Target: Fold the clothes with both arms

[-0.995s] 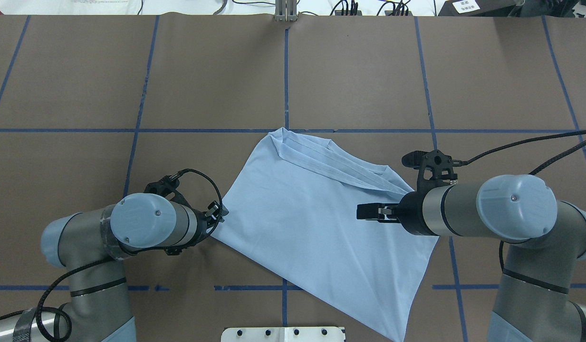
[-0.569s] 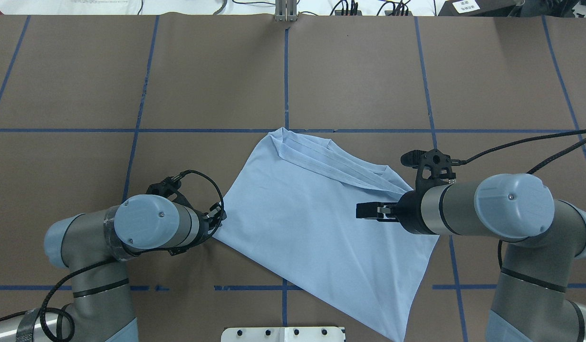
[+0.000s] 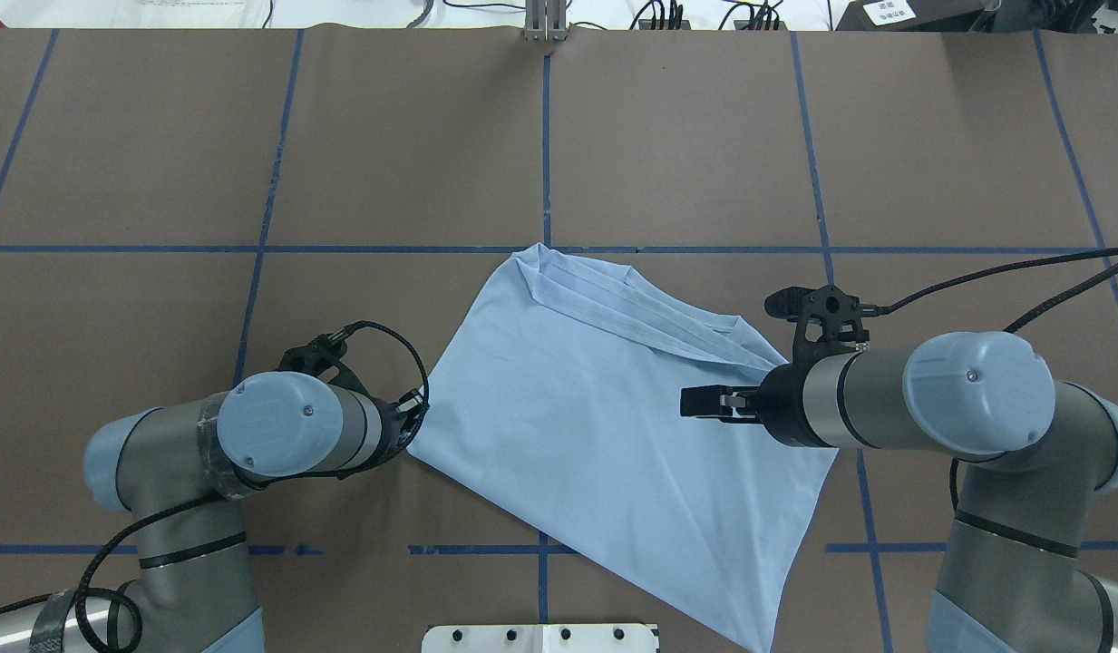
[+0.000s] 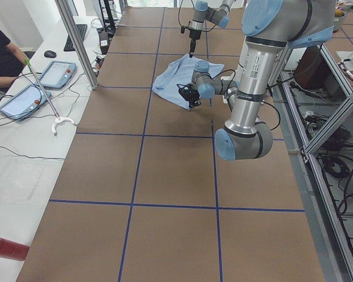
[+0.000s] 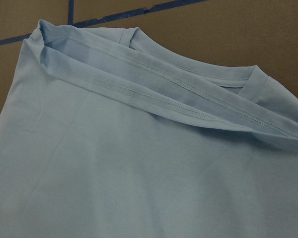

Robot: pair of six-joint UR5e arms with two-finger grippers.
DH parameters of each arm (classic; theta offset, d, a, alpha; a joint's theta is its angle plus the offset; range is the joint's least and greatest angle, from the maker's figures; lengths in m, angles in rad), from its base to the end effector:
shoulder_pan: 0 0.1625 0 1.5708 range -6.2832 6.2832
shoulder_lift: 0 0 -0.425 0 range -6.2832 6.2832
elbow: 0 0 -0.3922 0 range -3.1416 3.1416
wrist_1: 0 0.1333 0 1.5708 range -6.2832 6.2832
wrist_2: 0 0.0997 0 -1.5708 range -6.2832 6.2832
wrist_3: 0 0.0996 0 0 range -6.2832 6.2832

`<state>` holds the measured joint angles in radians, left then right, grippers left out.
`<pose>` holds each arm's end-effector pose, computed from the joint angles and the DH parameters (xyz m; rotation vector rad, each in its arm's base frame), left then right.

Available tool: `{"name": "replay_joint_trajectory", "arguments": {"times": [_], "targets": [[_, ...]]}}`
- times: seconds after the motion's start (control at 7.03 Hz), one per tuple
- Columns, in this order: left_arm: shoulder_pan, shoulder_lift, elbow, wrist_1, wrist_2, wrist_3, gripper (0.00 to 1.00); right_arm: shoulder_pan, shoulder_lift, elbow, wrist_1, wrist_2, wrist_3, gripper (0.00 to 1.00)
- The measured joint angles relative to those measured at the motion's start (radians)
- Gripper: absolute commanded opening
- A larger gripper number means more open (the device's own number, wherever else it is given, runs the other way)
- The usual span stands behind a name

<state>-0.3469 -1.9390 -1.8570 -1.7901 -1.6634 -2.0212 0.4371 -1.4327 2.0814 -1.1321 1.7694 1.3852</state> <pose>0.5260 -0.3221 0.3075 -0.1347 0.8871 -0.7041 -0.4084 -0.3162 0.3036 0.1620 -1.0864 0.1177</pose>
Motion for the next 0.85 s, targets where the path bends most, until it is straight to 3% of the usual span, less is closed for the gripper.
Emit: {"name": "replay_joint_trajectory", "arguments": {"times": [0.43, 0.85], "targets": [[-0.102, -0.066, 0.043, -0.001, 0.003, 0.08, 0.0, 0.002, 0.001, -0.003, 0.0, -0.002, 0.0, 1.0], [-0.259, -0.17, 0.244, -0.056, 0.029, 0.263, 0.0, 0.012, 0.0, -0.004, 0.0, -0.006, 0.001, 1.0]]}}
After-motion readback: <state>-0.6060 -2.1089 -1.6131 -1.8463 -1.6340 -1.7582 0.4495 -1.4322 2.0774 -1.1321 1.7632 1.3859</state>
